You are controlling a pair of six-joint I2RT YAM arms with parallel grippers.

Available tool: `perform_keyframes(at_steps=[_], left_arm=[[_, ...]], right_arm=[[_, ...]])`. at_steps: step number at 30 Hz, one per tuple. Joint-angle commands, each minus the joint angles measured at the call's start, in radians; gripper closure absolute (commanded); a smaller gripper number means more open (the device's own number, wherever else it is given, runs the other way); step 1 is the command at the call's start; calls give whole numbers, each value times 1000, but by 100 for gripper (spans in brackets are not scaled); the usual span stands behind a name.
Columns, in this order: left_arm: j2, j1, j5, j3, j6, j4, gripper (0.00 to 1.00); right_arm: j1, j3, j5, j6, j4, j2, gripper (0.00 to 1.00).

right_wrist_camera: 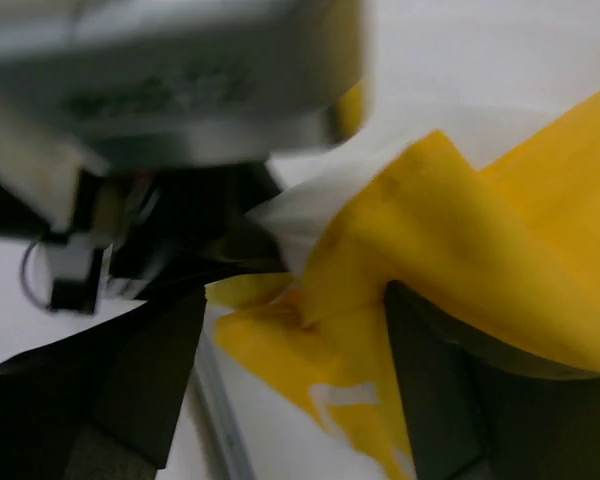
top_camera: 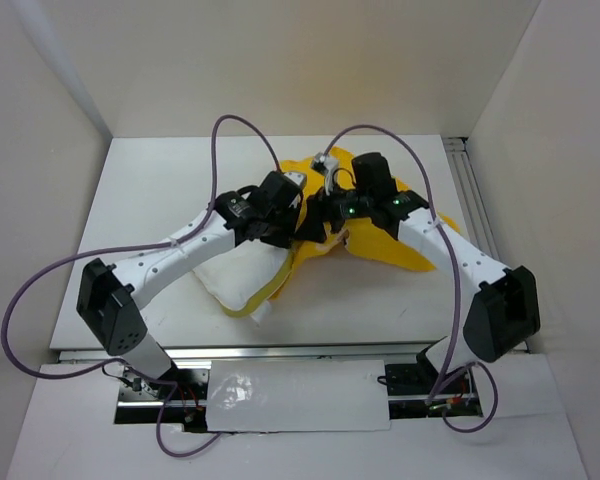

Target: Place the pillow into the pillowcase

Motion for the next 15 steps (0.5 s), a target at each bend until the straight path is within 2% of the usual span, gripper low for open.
perform_keyframes(at_steps=[1, 3, 6, 7, 8, 10, 12, 13, 15], left_arm=[[-98, 5, 18, -111, -21, 209, 58], [-170, 5, 7, -220, -53, 194, 46], [-227, 5, 7, -315, -100, 160, 38], [-227, 5, 7, -326, -110, 133, 28], [-240, 15, -4, -326, -120, 113, 24], [-254, 24, -22, -326, -140, 86, 22], [-265, 56, -38, -309, -140, 65, 4], [-265, 76, -38, -285, -140, 65, 0], [-242, 183, -3, -260, -140, 65, 0]], right_arm=[[60, -79, -72, -8, -156, -103, 18], [50, -91, 56, 25, -179, -169, 9], [50, -91, 230, 60, -219, -235, 1], [50, -91, 260, 61, -234, -245, 1], [40, -91, 284, 61, -246, -255, 1], [40, -77, 368, 82, -280, -255, 1], [40, -59, 462, 99, -289, -225, 1], [40, -31, 499, 123, -290, -211, 1], [40, 10, 612, 145, -279, -145, 1]])
